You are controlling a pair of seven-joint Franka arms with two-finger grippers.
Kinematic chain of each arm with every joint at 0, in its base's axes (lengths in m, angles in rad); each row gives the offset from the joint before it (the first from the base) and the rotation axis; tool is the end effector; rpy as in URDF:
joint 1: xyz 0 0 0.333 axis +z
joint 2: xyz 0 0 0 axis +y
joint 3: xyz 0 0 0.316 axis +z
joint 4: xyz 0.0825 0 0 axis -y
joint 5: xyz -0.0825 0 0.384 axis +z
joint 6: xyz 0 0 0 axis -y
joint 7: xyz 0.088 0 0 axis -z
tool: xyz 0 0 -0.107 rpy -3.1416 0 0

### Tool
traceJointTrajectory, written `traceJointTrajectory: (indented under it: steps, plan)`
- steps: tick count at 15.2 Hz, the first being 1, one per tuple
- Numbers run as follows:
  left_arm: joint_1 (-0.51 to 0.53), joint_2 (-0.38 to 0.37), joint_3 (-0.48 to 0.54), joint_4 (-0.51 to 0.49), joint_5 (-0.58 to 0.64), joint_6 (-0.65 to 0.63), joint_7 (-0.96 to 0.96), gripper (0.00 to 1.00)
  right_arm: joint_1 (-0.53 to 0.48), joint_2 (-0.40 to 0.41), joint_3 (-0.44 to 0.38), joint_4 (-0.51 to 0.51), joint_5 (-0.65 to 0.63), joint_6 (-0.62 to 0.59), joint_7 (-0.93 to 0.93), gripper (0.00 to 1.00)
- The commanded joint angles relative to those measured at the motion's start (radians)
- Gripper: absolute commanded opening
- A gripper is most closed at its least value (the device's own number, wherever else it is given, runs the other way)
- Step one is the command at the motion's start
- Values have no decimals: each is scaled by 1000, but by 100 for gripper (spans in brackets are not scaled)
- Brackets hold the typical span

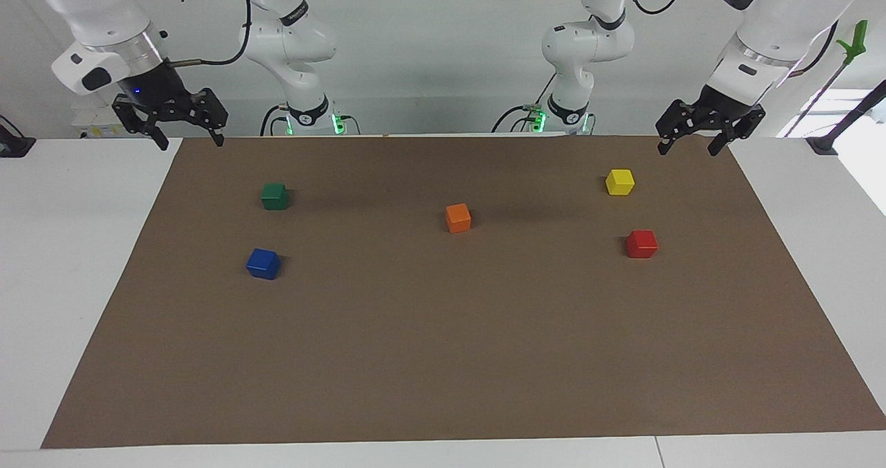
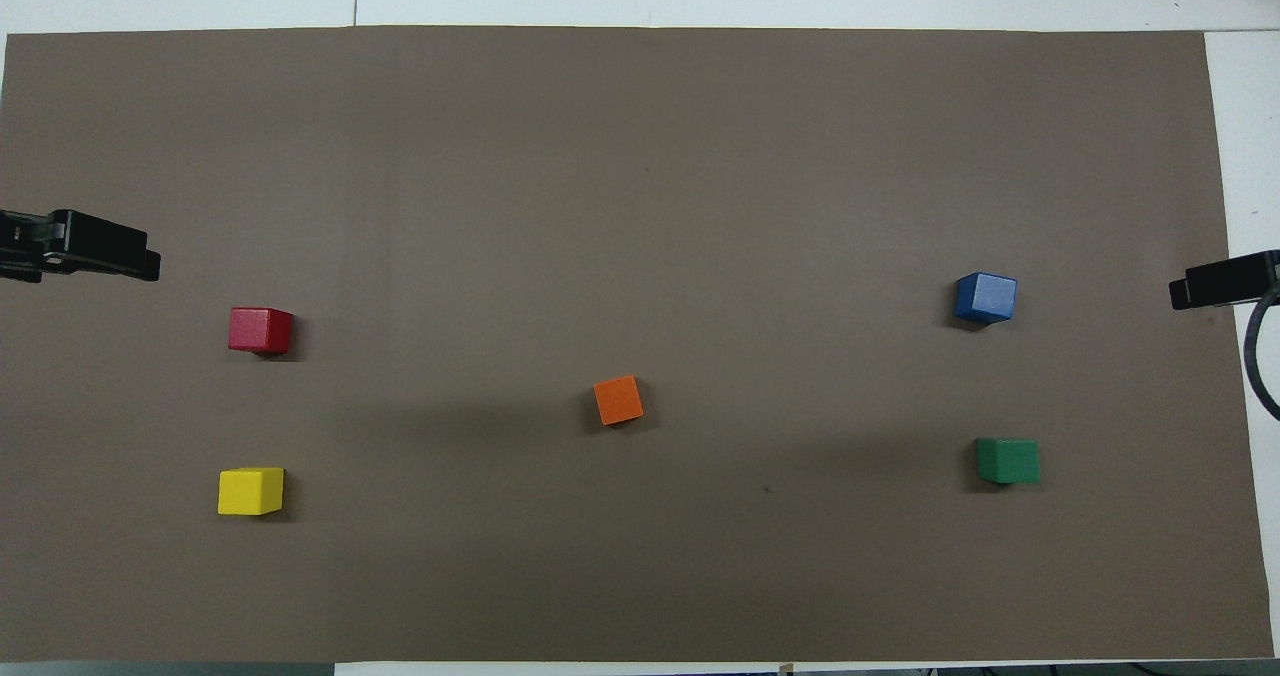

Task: Transfer red block to right arm and stack on blue block
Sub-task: 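Move the left gripper toward the red cube while the right gripper advances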

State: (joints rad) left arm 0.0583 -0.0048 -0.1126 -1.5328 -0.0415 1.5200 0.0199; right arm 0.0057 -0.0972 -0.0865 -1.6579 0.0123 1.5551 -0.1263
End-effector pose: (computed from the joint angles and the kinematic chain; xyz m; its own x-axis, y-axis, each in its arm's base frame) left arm 0.5472 -0.0345 0.6406 0.9971 -0.0762 -0.0072 -0.0759 -0.9963 0.0411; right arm 0.5203 -0.0431 0.6342 0.9989 0.0461 -0.0033 0.0460 -0.9987 -0.0213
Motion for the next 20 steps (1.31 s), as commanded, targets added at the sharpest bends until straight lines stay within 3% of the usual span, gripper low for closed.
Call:
traceJointTrajectory:
  steps: [1,6,9,16,20]
  plan:
    - [5,9,-2,14,-5,-15,-6,100,-4,-12,2,-2,-18,-21,13,100]
    - [3,20,8,-196,47,251,18,100,-6,-19,-1,-14,-8,-21,8,100]
    - [0,39,63,-337,58,421,95,100,-4,-55,1,-84,35,-1,11,100]
    - [-15,83,97,-613,57,797,86,100,-24,-131,1,-339,412,160,-42,100]
    - [-17,95,99,-659,57,856,92,100,-55,-131,-1,-454,702,172,-180,100]
